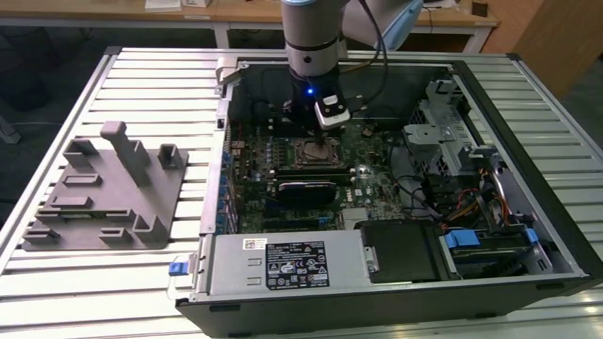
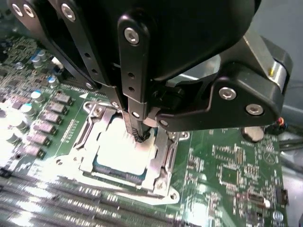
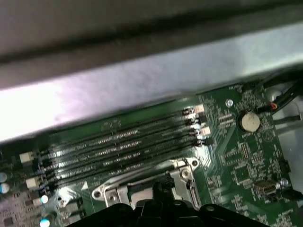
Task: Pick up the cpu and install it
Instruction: 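Install the first cpu locking lever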
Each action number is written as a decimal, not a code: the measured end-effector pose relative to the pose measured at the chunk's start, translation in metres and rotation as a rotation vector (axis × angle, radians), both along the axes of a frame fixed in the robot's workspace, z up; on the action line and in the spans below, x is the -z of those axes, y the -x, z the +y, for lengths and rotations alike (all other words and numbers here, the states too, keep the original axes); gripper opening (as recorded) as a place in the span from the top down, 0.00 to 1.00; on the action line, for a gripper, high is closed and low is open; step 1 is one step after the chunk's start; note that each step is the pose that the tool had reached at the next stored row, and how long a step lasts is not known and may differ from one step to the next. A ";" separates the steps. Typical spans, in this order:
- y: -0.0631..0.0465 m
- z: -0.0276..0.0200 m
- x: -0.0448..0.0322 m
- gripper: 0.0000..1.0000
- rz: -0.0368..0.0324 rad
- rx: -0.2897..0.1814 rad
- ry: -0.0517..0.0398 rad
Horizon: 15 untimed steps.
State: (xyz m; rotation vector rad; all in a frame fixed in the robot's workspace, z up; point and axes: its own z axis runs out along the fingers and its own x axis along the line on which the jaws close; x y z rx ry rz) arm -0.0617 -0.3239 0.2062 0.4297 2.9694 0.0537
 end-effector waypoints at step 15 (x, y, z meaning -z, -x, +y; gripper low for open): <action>-0.002 -0.0102 0.0001 0.89 0.0177 0.000 0.0338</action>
